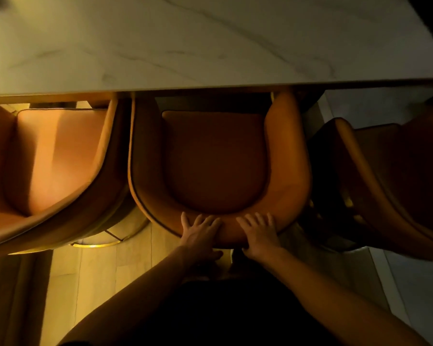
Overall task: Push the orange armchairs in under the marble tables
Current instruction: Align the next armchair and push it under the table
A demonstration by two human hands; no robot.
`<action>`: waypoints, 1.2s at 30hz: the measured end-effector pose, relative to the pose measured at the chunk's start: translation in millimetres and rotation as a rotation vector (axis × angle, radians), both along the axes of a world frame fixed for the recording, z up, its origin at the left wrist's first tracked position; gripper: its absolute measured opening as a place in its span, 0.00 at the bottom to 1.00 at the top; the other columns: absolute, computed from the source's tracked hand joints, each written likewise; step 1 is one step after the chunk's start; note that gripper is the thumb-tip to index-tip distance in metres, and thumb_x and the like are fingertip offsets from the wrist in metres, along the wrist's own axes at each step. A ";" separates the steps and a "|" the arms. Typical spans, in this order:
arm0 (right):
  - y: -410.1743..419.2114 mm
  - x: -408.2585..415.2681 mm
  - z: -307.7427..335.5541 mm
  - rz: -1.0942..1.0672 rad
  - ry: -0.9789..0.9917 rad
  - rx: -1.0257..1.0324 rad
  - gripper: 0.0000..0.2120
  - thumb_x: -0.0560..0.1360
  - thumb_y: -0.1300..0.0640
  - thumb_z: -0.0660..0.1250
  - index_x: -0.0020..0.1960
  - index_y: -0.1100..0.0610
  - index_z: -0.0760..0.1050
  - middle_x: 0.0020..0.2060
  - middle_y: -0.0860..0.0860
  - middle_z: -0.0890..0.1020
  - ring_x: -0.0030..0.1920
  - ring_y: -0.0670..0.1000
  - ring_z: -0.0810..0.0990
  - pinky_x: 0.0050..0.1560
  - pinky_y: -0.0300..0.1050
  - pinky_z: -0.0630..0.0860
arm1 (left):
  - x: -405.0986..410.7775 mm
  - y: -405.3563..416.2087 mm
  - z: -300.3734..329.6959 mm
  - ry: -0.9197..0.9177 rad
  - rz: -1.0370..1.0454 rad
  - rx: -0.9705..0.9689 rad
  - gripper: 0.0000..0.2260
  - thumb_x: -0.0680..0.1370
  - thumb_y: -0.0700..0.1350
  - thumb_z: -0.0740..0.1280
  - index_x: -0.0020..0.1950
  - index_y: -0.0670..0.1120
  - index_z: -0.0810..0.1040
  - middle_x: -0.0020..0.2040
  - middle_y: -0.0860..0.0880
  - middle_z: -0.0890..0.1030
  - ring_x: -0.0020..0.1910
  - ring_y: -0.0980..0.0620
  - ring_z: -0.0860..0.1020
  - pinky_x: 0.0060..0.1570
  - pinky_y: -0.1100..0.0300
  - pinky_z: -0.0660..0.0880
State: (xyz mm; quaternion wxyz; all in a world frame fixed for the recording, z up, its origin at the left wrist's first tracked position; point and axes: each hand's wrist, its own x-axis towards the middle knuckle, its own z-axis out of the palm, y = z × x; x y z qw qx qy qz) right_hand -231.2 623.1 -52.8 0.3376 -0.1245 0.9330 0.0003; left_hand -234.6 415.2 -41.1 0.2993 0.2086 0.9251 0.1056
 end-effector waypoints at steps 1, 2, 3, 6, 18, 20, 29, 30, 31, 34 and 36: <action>0.3 0.7 0.0 0.000 0.004 -0.005 0.46 0.70 0.43 0.72 0.78 0.47 0.48 0.77 0.52 0.59 0.77 0.61 0.53 0.74 0.68 0.45 | 0.3 1.5 -1.0 0.000 0.002 -0.010 0.42 0.69 0.63 0.71 0.76 0.51 0.57 0.75 0.50 0.63 0.74 0.43 0.59 0.66 0.23 0.43; 1.3 1.1 0.0 0.001 0.012 -0.012 0.45 0.70 0.43 0.72 0.78 0.47 0.49 0.77 0.52 0.60 0.77 0.60 0.54 0.74 0.67 0.45 | 0.7 2.6 -1.7 0.004 0.004 -0.025 0.42 0.68 0.64 0.71 0.76 0.52 0.57 0.75 0.50 0.63 0.74 0.43 0.59 0.66 0.23 0.42; 2.8 1.6 -0.3 0.001 0.025 -0.019 0.45 0.70 0.43 0.73 0.78 0.47 0.49 0.76 0.52 0.60 0.77 0.60 0.54 0.74 0.67 0.46 | 1.1 4.0 -2.9 0.015 0.009 -0.036 0.43 0.68 0.64 0.71 0.76 0.52 0.57 0.75 0.50 0.63 0.74 0.43 0.58 0.66 0.23 0.41; 6.0 4.9 -2.4 0.005 0.057 -0.027 0.45 0.71 0.43 0.72 0.78 0.48 0.50 0.77 0.52 0.60 0.77 0.60 0.54 0.73 0.68 0.44 | 6.4 7.1 -7.1 0.071 0.053 -0.071 0.43 0.66 0.65 0.71 0.75 0.52 0.59 0.74 0.49 0.65 0.74 0.43 0.58 0.63 0.23 0.34; 7.3 8.5 2.2 -0.049 0.134 -0.080 0.35 0.73 0.48 0.70 0.76 0.48 0.61 0.73 0.53 0.68 0.73 0.60 0.62 0.74 0.68 0.49 | 18.7 20.4 -9.3 0.060 0.299 -0.128 0.32 0.67 0.54 0.67 0.71 0.53 0.68 0.67 0.49 0.72 0.72 0.41 0.63 0.63 0.23 0.33; 9.7 7.9 2.1 -0.005 0.206 -0.139 0.33 0.70 0.51 0.74 0.73 0.50 0.69 0.68 0.54 0.75 0.68 0.63 0.71 0.71 0.68 0.59 | 17.5 19.9 -9.2 0.050 0.285 -0.151 0.31 0.70 0.54 0.63 0.74 0.55 0.65 0.70 0.50 0.69 0.74 0.42 0.60 0.62 0.23 0.32; 24.8 -12.6 3.0 0.064 0.234 -0.170 0.25 0.64 0.51 0.74 0.62 0.48 0.80 0.53 0.51 0.85 0.52 0.60 0.83 0.55 0.64 0.78 | 0.7 29.7 -6.1 0.027 0.279 -0.150 0.30 0.73 0.55 0.65 0.74 0.58 0.62 0.70 0.52 0.68 0.74 0.43 0.59 0.62 0.23 0.33; 26.5 -16.0 3.6 0.050 0.224 -0.183 0.24 0.67 0.48 0.69 0.63 0.49 0.79 0.54 0.51 0.84 0.53 0.61 0.83 0.56 0.65 0.76 | -2.2 31.5 -5.4 0.019 0.282 -0.150 0.30 0.73 0.54 0.65 0.74 0.58 0.62 0.70 0.52 0.69 0.74 0.43 0.59 0.62 0.23 0.33; 27.7 -19.6 3.5 0.037 0.214 -0.193 0.23 0.69 0.48 0.67 0.64 0.49 0.78 0.55 0.52 0.84 0.55 0.62 0.82 0.58 0.66 0.75 | -5.5 33.1 -4.7 0.016 0.285 -0.147 0.30 0.72 0.53 0.66 0.73 0.58 0.63 0.69 0.52 0.69 0.74 0.43 0.60 0.62 0.23 0.34; 30.2 -32.2 2.3 0.015 0.206 -0.187 0.27 0.68 0.58 0.75 0.65 0.48 0.76 0.57 0.51 0.82 0.57 0.61 0.81 0.60 0.66 0.73 | -16.4 36.1 -2.9 0.027 0.302 -0.138 0.29 0.72 0.53 0.66 0.72 0.58 0.64 0.68 0.52 0.70 0.73 0.44 0.60 0.63 0.23 0.35; 32.4 -42.5 0.8 0.011 0.186 -0.180 0.27 0.70 0.57 0.74 0.67 0.46 0.74 0.59 0.50 0.81 0.60 0.60 0.79 0.64 0.66 0.70 | -24.5 38.0 -3.3 0.035 0.310 -0.131 0.30 0.72 0.54 0.66 0.73 0.58 0.63 0.69 0.52 0.69 0.73 0.44 0.59 0.63 0.23 0.35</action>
